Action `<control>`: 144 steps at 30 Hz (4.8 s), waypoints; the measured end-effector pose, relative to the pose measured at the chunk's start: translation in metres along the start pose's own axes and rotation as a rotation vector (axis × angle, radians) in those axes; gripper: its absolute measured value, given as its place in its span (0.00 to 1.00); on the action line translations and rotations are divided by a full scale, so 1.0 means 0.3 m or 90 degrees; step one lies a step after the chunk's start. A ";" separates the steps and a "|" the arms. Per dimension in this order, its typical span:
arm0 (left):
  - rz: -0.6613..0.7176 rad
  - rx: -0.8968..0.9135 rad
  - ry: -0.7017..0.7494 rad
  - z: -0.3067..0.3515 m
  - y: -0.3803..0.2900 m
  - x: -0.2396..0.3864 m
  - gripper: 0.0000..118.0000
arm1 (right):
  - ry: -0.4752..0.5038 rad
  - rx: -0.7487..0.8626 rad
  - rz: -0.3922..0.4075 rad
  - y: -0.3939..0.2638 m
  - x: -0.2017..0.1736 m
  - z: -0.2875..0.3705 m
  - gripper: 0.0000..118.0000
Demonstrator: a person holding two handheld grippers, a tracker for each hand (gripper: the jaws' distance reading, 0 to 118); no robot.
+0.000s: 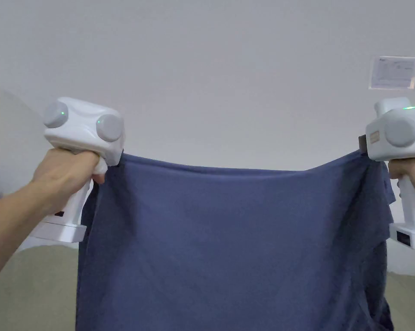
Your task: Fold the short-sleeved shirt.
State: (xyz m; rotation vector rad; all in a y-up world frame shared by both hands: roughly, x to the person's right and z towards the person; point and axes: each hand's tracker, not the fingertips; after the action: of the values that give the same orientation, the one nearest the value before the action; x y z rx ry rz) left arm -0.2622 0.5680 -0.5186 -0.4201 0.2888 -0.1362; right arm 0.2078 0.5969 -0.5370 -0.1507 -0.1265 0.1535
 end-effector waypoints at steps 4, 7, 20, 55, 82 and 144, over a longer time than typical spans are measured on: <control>-0.004 0.014 0.017 -0.093 0.094 0.013 0.02 | -0.012 0.021 0.009 0.086 -0.006 -0.105 0.01; -0.004 0.031 0.023 -0.178 0.154 0.030 0.01 | -0.019 0.034 0.006 0.139 -0.018 -0.196 0.01; -0.019 0.029 0.059 -0.594 0.132 0.164 0.01 | -0.026 0.040 0.030 0.090 -0.148 -0.534 0.01; -0.027 -0.235 -0.104 -0.135 -1.367 0.086 0.01 | 0.110 -0.301 0.008 -1.410 -0.060 0.305 0.01; -0.002 -0.325 -0.137 0.195 -1.736 -0.015 0.02 | 0.117 -0.461 0.009 -1.810 -0.043 0.705 0.01; 0.022 -0.287 -0.178 0.050 -1.478 -0.041 0.02 | 0.128 -0.411 0.009 -1.517 -0.035 0.521 0.05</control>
State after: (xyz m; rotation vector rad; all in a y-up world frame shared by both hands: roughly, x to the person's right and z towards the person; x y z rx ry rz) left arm -0.3006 0.1749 -0.3161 -0.8727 0.0465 0.0253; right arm 0.2409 0.1725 -0.3126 -0.8086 0.0304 0.1060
